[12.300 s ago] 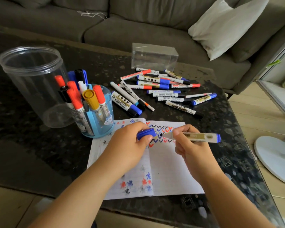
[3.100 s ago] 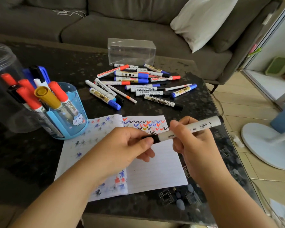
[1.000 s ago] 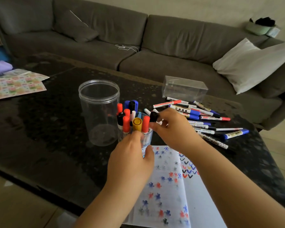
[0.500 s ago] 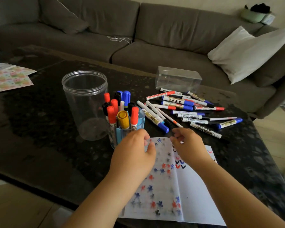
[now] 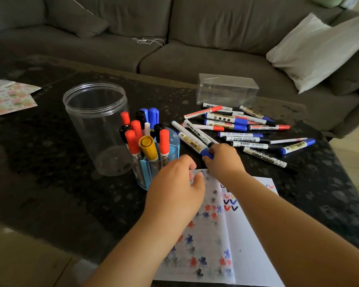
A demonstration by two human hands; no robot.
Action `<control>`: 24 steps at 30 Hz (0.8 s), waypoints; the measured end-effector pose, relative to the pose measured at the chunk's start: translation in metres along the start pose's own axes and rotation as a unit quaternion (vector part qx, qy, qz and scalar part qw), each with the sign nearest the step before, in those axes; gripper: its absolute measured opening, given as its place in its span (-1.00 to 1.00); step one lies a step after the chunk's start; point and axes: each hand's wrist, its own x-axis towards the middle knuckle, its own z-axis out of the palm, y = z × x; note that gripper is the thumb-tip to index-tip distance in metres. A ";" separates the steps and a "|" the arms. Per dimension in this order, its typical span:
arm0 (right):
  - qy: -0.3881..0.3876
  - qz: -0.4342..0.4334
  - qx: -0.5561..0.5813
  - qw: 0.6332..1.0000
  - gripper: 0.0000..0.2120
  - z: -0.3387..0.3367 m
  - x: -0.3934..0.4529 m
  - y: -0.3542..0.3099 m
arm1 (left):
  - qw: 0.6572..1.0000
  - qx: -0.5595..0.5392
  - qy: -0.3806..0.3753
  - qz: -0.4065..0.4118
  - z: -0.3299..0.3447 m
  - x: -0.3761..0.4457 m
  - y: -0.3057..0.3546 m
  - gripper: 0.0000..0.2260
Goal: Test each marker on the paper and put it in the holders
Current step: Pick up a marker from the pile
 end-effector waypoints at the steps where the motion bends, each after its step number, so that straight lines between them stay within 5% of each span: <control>1: 0.017 -0.007 0.020 1.000 -0.77 -0.003 -0.003 0.003 | 1.000 -0.002 0.000 0.001 0.000 0.000 0.000 -0.88; 6: 0.139 -0.020 0.178 0.974 -0.94 -0.036 -0.042 0.023 | 1.000 -0.030 -0.001 0.003 0.001 -0.004 0.009 -0.93; 10: 0.190 -0.017 0.305 0.933 -0.87 -0.069 -0.094 0.041 | 0.997 -0.081 -0.014 0.004 0.008 -0.010 0.021 -0.93; 14: 0.106 0.005 0.445 0.889 -0.90 -0.081 -0.143 0.058 | 0.982 -0.163 -0.091 0.007 0.020 -0.020 0.038 -0.89; 19: -0.035 0.104 0.572 0.813 -0.70 -0.074 -0.176 0.058 | 0.937 -0.258 -0.229 -0.049 0.044 -0.031 0.050 -0.80; 21: -0.105 0.134 0.635 0.754 -0.59 -0.074 -0.177 0.055 | 0.894 -0.342 -0.275 -0.094 0.048 -0.035 0.055 -0.70; 24: -0.208 0.144 0.760 0.598 -0.56 -0.079 -0.174 0.054 | 0.805 -0.489 -0.308 -0.135 0.044 -0.034 0.059 -0.69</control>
